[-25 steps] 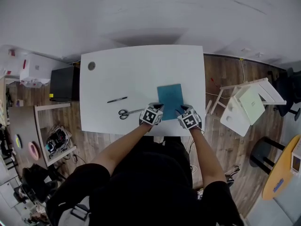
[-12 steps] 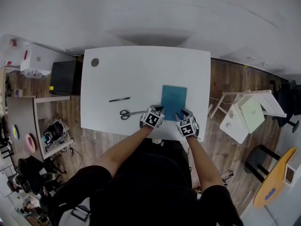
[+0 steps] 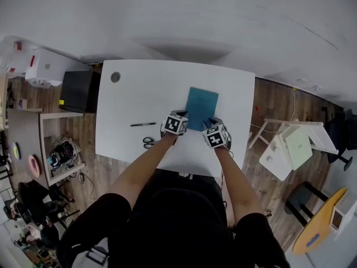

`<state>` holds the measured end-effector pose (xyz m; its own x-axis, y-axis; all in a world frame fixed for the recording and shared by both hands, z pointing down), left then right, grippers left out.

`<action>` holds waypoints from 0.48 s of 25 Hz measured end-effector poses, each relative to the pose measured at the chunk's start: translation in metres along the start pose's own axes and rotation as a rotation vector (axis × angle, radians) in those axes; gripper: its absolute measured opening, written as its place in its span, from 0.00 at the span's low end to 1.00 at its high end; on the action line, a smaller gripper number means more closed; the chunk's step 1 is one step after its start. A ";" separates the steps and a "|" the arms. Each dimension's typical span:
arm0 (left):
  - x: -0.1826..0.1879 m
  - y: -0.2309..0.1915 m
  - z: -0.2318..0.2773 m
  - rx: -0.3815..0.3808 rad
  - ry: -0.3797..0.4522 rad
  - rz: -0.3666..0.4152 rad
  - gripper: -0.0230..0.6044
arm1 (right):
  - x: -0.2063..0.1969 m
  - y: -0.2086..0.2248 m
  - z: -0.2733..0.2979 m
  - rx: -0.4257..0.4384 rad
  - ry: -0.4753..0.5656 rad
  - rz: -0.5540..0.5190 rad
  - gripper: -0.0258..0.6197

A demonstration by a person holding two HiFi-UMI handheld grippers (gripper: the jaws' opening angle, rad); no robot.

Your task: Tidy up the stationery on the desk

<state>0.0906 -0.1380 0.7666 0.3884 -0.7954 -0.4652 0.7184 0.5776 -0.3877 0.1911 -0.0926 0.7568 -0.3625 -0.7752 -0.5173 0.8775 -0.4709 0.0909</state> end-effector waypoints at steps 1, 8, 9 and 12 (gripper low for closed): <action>0.007 -0.006 -0.002 0.004 0.009 -0.011 0.06 | 0.009 0.004 0.005 0.001 0.000 -0.013 0.24; 0.022 -0.029 -0.010 0.034 0.016 0.012 0.06 | 0.041 0.005 0.020 0.020 0.023 -0.041 0.25; 0.019 -0.031 -0.007 0.037 0.014 0.022 0.06 | 0.041 0.005 0.020 0.017 0.033 -0.045 0.25; 0.022 -0.034 -0.009 0.069 0.041 0.028 0.06 | 0.042 0.005 0.022 0.023 0.037 -0.043 0.25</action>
<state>0.0698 -0.1734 0.7625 0.3862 -0.7702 -0.5075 0.7460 0.5844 -0.3193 0.1739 -0.1366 0.7543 -0.3876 -0.7382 -0.5521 0.8535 -0.5137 0.0875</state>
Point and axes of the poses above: the fingertips, and each gripper's own axes: z forward along the fingers, y to its right, x out of its top, the point moved 2 cm from there along -z, backward along the fingers, and after that the axes turned 3 degrees about -x, right-handed, at the moved point
